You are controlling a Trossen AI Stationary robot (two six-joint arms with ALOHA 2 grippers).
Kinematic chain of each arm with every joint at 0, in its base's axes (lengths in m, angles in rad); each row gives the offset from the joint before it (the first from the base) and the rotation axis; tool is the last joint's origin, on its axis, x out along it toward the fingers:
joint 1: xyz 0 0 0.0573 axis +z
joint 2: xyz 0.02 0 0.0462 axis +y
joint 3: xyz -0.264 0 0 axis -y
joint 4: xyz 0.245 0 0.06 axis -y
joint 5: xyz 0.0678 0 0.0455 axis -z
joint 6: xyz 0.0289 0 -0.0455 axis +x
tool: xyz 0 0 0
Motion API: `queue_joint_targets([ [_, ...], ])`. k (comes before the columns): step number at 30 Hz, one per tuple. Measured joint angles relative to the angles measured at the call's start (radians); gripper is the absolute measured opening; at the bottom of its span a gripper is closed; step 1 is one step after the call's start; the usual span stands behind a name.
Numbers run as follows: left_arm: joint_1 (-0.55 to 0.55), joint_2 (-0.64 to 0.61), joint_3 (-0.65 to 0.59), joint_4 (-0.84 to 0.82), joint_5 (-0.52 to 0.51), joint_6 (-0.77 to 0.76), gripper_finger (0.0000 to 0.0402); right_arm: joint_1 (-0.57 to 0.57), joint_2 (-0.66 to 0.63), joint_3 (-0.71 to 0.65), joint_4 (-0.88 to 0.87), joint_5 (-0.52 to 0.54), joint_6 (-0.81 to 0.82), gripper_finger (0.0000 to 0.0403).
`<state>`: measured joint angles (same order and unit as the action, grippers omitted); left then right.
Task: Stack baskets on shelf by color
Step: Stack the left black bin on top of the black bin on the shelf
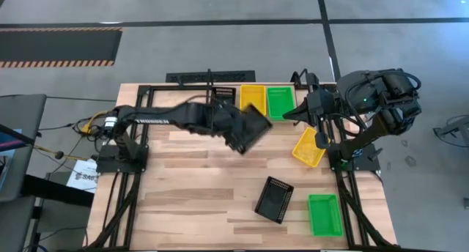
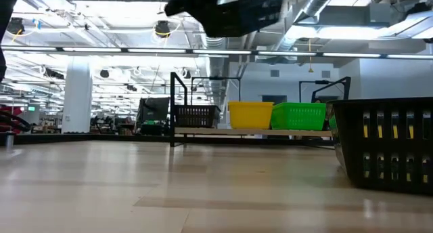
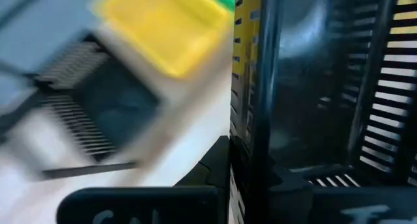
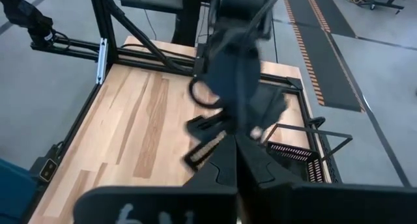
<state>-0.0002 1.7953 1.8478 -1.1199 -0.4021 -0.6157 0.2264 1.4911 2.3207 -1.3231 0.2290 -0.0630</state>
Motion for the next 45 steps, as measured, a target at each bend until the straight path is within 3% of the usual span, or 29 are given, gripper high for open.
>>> queue_joint_targets([
  [4, 0.075, -0.001, 0.062, -0.165, -0.096, -0.145, 0.0000, 0.000, -0.009, 0.000, 0.008, 0.009, -0.002, 0.0008],
  [8, 0.158, 0.000, 0.059, -0.221, -0.079, -0.232, 0.0000, 0.000, -0.021, 0.000, 0.042, 0.040, -0.039, 0.0008],
  [15, 0.280, 0.008, 0.010, -0.099, 0.052, -0.246, 0.0000, 0.000, -0.050, 0.000, 0.068, 0.042, -0.093, 0.0008],
  [22, 0.366, 0.008, 0.006, 0.018, 0.110, -0.249, 0.0000, 0.000, -0.072, 0.000, 0.062, 0.042, -0.104, 0.0008],
  [27, 0.388, 0.026, 0.007, 0.144, 0.160, -0.226, 0.0000, 0.000, -0.086, 0.000, 0.059, 0.042, -0.105, 0.0008],
  [36, 0.387, 0.174, 0.004, -0.002, 0.182, -0.251, 0.0000, 0.001, -0.108, 0.000, 0.041, 0.036, -0.103, 0.0008],
  [45, 0.405, 0.183, 0.005, -0.032, 0.159, -0.270, 0.0000, 0.002, -0.114, 0.000, -0.016, 0.035, -0.087, 0.0008],
])
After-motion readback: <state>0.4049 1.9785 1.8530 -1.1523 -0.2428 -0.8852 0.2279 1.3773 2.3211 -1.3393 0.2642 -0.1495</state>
